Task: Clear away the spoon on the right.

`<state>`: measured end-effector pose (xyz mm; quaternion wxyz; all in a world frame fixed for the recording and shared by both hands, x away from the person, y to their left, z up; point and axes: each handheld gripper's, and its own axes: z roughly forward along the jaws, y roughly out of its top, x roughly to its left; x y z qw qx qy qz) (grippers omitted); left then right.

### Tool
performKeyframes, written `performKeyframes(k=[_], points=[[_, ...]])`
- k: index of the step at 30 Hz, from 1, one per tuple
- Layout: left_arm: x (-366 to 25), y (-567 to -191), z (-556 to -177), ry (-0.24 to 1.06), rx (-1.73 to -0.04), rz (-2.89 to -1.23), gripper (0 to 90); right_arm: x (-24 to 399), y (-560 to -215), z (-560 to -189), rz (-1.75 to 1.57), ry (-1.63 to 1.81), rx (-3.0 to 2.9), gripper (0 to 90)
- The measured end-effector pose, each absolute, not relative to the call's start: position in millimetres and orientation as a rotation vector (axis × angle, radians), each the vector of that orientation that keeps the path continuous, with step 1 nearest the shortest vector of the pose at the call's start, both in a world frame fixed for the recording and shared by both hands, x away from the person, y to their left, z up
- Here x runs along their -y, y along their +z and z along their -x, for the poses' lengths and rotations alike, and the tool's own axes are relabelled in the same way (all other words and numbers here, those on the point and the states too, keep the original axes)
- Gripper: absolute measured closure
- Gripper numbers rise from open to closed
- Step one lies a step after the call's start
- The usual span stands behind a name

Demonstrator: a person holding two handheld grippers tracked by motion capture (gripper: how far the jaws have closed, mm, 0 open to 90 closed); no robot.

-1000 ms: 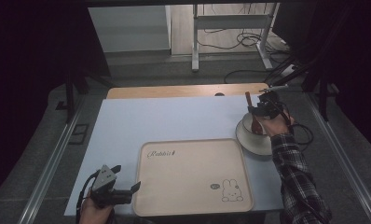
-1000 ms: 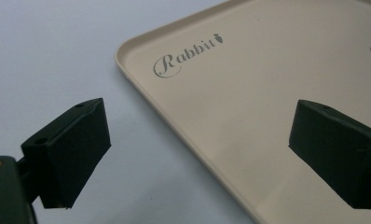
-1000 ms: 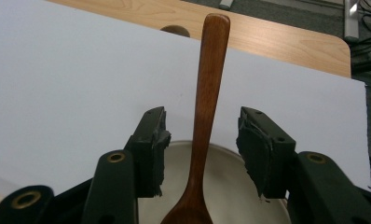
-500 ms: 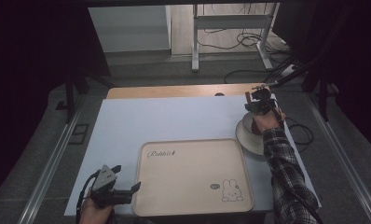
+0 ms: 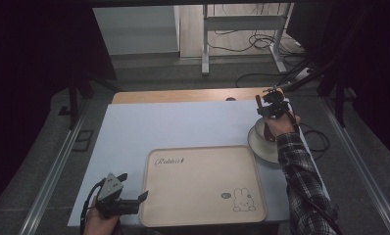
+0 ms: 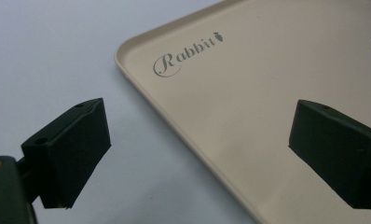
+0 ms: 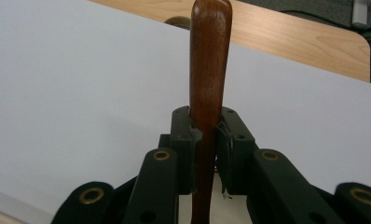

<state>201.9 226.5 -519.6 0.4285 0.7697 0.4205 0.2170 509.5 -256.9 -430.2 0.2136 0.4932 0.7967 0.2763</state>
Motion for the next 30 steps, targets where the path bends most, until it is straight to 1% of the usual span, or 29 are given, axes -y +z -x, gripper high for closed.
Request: performKeyframes(k=[18, 30], points=[[-226.0, -519.6, -201.9, 0.545, -1.049, -1.925, 5.1, 258.4, -383.3, -492.8, -1.321, 0.812, -2.269, 78.5], [-225.9, -519.6, -201.9, 0.545, -1.05, -1.926, 5.1, 256.0, -366.3, -474.2, -1.303, 0.832, -2.338, 78.5]])
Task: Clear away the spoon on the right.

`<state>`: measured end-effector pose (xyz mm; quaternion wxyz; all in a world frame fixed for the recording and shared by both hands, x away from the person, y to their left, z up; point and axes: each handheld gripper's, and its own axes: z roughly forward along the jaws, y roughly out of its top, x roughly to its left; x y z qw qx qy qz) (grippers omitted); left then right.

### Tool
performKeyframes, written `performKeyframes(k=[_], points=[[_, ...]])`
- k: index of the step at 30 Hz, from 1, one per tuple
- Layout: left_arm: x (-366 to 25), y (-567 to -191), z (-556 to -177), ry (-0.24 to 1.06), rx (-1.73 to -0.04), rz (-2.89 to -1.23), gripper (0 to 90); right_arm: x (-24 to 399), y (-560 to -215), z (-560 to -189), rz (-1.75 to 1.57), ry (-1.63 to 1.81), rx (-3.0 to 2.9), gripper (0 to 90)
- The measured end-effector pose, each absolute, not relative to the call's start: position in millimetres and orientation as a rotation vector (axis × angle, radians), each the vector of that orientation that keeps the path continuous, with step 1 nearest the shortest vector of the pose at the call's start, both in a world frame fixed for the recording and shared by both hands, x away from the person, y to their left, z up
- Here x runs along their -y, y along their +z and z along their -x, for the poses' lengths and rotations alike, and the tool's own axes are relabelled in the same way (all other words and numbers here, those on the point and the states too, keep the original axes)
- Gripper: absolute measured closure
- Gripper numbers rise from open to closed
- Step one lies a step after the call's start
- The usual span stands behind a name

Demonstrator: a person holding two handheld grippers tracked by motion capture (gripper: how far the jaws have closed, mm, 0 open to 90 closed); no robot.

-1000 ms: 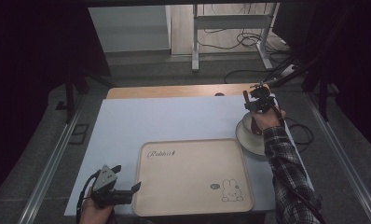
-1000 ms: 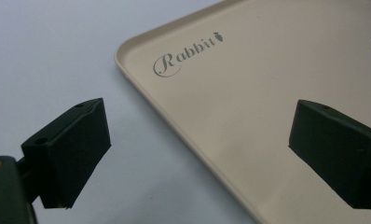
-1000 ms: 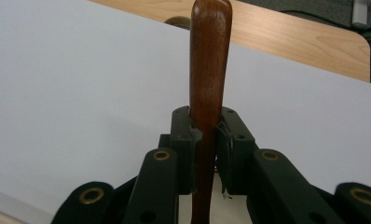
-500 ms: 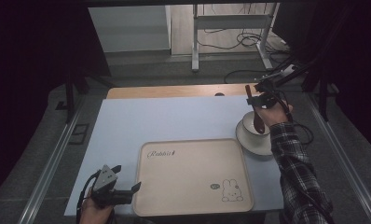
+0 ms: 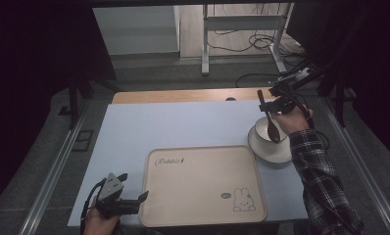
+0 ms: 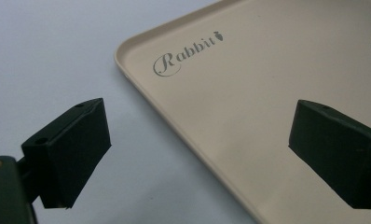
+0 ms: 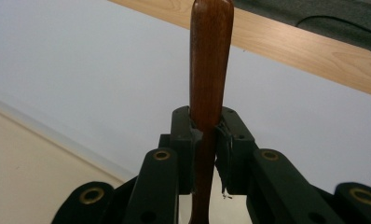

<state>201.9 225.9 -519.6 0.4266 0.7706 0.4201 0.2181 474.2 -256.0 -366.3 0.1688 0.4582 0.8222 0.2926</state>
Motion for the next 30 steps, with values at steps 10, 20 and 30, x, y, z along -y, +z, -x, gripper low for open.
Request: performKeyframes(k=[10, 20, 30], points=[[-226.1, -519.5, -202.0, 0.543, -1.05, -1.925, 5.0, 257.1, -362.7, -452.1, -1.266, 0.837, -2.396, 78.5], [-226.9, -519.6, -202.2, 0.538, -1.052, -1.917, 4.6, 253.5, -369.5, -427.3, -1.242, 0.842, -2.461, 78.5], [-226.8, -519.6, -202.1, 0.538, -1.051, -1.918, 4.5, 242.8, -381.7, -403.8, -1.231, 0.84, -2.539, 78.6]])
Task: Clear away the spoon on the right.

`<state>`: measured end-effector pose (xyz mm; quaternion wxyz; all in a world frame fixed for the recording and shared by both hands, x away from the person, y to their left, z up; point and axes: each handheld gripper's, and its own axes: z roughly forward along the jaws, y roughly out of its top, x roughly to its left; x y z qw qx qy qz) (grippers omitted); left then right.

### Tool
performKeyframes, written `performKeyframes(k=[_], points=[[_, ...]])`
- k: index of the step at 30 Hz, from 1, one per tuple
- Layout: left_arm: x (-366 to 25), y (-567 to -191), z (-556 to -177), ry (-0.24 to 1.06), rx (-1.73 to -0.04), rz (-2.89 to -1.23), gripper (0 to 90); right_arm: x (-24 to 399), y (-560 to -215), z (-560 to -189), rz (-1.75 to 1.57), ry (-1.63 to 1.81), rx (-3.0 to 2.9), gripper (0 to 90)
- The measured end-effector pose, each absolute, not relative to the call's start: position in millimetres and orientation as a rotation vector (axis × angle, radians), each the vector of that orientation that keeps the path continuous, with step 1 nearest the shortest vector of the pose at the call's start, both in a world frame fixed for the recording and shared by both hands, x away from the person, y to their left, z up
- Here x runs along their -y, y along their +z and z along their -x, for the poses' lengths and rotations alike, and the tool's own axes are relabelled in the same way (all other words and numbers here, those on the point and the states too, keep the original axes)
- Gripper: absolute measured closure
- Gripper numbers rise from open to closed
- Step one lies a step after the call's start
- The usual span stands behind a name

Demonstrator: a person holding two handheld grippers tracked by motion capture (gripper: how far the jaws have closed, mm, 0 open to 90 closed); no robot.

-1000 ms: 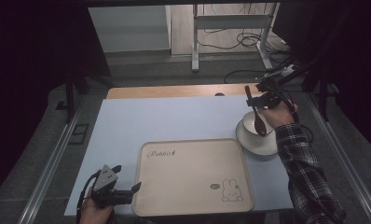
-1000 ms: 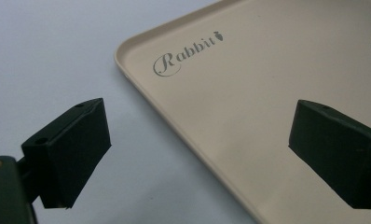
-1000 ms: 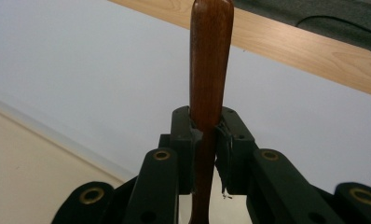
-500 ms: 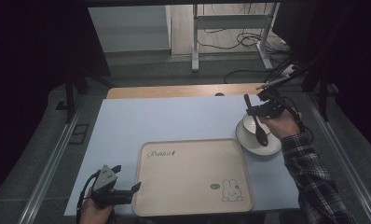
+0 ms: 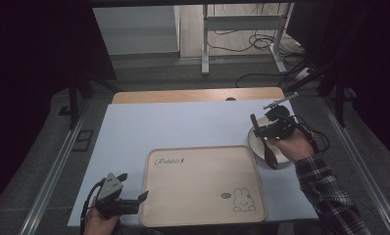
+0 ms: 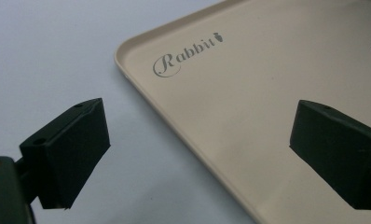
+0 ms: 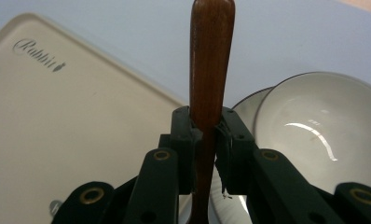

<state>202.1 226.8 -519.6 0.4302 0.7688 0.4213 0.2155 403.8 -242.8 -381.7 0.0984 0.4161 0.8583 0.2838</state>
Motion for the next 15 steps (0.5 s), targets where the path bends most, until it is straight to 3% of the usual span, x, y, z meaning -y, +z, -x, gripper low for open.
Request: performKeyframes(k=[15], points=[[-226.5, -519.6, -202.0, 0.537, -1.047, -1.923, 4.5, 218.2, -401.3, -363.9, -1.194, 0.834, -2.658, 78.5]])
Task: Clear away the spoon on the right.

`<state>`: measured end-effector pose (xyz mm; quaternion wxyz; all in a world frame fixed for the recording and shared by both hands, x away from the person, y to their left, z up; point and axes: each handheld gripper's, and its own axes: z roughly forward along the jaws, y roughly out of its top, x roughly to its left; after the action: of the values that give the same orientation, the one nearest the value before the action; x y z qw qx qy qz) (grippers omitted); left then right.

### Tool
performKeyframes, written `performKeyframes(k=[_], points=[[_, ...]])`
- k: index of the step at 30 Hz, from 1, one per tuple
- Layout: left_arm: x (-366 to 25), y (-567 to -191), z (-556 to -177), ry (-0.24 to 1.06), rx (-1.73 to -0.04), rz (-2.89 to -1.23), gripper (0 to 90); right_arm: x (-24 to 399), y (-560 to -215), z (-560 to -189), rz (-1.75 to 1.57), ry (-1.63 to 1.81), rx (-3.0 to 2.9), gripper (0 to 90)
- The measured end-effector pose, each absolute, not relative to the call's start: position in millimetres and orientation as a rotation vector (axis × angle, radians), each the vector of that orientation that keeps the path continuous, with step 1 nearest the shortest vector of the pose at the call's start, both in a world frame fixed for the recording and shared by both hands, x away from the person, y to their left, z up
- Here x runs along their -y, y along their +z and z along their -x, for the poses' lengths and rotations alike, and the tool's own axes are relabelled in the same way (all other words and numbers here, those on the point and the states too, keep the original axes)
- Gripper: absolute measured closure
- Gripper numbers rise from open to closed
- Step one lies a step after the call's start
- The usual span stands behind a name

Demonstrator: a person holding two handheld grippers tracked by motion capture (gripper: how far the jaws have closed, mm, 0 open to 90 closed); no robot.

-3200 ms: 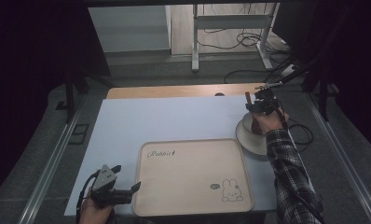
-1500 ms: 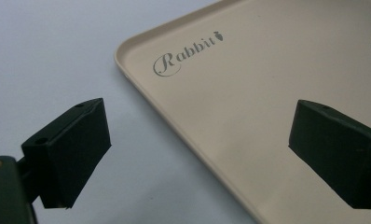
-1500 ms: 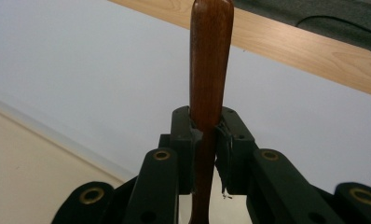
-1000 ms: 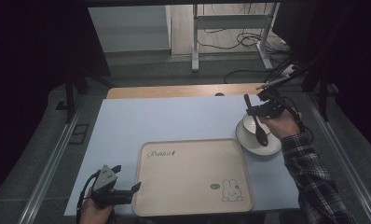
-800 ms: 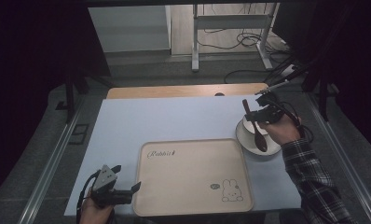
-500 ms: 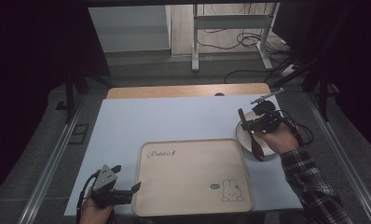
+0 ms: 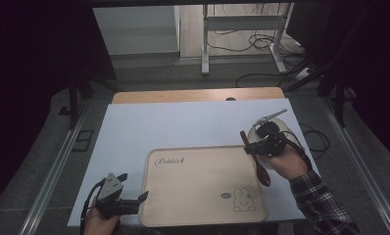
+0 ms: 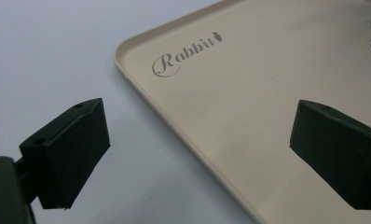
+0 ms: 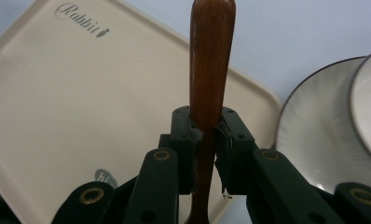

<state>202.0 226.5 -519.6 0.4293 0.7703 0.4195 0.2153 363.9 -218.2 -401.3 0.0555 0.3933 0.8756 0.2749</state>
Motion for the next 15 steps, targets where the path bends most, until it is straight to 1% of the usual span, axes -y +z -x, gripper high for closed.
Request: performKeyframes(k=[15], points=[[-226.2, -519.6, -202.0, 0.536, -1.045, -1.925, 4.5, 205.1, -433.6, -342.7, -1.234, 0.818, -2.727, 78.6]])
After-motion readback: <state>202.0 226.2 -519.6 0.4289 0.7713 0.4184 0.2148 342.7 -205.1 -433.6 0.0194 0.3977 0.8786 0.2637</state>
